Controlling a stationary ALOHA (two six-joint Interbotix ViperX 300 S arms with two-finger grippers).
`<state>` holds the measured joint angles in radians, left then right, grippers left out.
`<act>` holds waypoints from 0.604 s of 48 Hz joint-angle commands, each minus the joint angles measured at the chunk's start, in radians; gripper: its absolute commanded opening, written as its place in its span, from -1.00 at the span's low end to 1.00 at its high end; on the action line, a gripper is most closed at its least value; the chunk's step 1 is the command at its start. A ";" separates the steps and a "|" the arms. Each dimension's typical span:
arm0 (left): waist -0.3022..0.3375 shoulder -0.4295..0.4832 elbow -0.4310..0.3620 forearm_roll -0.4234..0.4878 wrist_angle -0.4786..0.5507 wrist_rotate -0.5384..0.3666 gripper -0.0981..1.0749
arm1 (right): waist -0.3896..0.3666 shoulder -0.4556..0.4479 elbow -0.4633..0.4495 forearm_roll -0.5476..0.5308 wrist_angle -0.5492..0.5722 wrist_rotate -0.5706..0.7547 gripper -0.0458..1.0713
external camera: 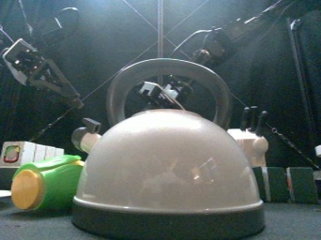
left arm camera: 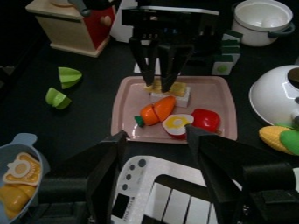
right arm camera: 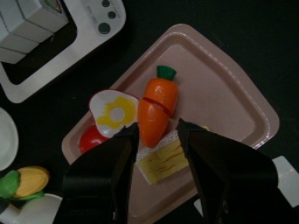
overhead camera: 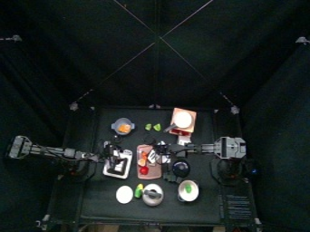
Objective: Place carrot on plate
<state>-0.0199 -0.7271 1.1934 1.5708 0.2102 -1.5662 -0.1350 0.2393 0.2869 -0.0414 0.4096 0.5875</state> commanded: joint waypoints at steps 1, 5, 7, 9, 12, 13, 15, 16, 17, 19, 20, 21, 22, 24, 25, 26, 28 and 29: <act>0.002 -0.002 -0.009 0.000 0.000 0.000 0.71 | 0.037 -0.060 -0.028 -0.002 0.006 -0.002 0.49; 0.002 0.000 -0.008 -0.002 -0.002 -0.002 0.71 | 0.063 -0.071 -0.023 -0.002 0.008 0.000 0.49; 0.002 0.000 -0.008 -0.005 -0.002 -0.002 0.71 | 0.072 -0.075 -0.023 0.002 0.008 0.000 0.49; 0.002 -0.002 -0.008 -0.008 -0.002 -0.002 0.71 | 0.080 -0.075 -0.023 0.003 0.006 0.002 0.49; 0.002 0.000 -0.008 -0.012 -0.002 -0.002 0.71 | 0.095 -0.077 -0.023 0.005 0.005 0.002 0.49; 0.002 0.000 -0.008 -0.014 -0.002 -0.002 0.71 | 0.098 -0.078 -0.023 0.006 0.005 0.002 0.49; 0.002 -0.002 -0.008 -0.015 -0.002 -0.002 0.71 | 0.106 -0.078 -0.023 0.005 0.003 0.002 0.49; 0.002 0.000 -0.008 -0.015 -0.002 -0.002 0.71 | 0.109 -0.077 -0.023 0.005 0.005 0.002 0.49; 0.002 0.000 -0.008 -0.017 0.000 -0.002 0.71 | 0.110 -0.078 -0.023 0.005 0.003 0.002 0.49; 0.002 0.000 -0.008 -0.018 -0.002 -0.002 0.71 | 0.114 -0.078 -0.023 0.006 0.000 0.002 0.49; 0.000 0.000 -0.008 -0.018 -0.002 -0.002 0.71 | 0.115 -0.078 -0.023 0.006 -0.002 0.002 0.49; 0.002 0.000 -0.008 -0.018 -0.002 -0.002 0.71 | 0.117 -0.078 -0.023 0.006 -0.003 0.002 0.49; 0.000 0.000 -0.008 -0.018 -0.002 0.000 0.71 | 0.120 -0.078 -0.021 0.006 -0.003 0.002 0.49; 0.000 -0.002 -0.006 -0.018 -0.002 -0.002 0.71 | 0.123 -0.078 -0.021 0.006 -0.003 0.002 0.49; 0.002 0.000 -0.006 -0.020 -0.002 0.000 0.71 | 0.126 -0.078 -0.021 0.006 -0.003 0.002 0.49; 0.000 -0.002 -0.008 -0.018 -0.002 0.000 0.71 | 0.129 -0.080 -0.020 0.006 -0.003 0.002 0.48; 0.002 0.000 -0.008 -0.018 -0.002 0.000 0.71 | 0.137 -0.078 -0.020 0.006 -0.003 0.002 0.48; 0.000 0.000 -0.006 -0.020 -0.002 0.000 0.71 | 0.138 -0.080 -0.020 0.006 -0.003 0.002 0.48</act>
